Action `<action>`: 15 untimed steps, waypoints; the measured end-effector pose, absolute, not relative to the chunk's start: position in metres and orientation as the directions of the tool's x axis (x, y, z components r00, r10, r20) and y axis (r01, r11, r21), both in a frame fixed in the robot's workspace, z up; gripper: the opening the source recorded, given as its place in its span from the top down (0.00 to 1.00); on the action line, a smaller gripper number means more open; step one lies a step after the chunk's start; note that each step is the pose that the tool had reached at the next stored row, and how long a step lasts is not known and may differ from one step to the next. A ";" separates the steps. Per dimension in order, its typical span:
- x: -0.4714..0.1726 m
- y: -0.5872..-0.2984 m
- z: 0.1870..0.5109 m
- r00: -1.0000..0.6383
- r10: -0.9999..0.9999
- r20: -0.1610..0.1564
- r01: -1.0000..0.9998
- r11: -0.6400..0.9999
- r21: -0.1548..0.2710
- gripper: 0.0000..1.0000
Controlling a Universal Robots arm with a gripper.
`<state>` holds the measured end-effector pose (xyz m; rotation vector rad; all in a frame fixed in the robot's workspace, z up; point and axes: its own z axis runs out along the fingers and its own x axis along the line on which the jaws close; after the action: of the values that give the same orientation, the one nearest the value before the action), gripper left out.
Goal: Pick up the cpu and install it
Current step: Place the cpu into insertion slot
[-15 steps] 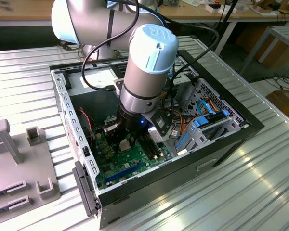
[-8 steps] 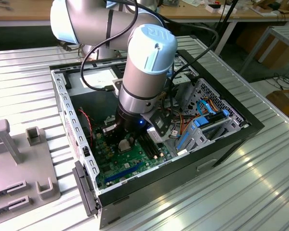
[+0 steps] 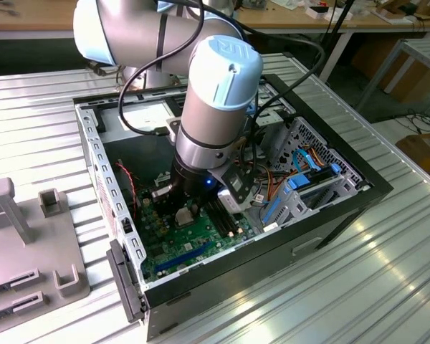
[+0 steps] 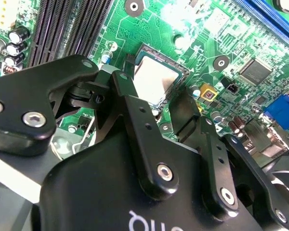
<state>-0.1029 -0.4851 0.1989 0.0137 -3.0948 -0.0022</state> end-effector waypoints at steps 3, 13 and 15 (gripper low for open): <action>-0.102 -0.485 0.200 -0.999 -0.009 0.046 -0.009 1.000 0.002 0.45; -0.102 -0.485 0.194 -0.999 -0.009 0.047 -0.009 1.000 0.001 0.45; -0.102 -0.485 0.193 -0.999 -0.009 0.046 -0.009 1.000 0.002 0.45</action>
<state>-0.1023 -0.4851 0.1927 0.0143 -3.0951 -0.0023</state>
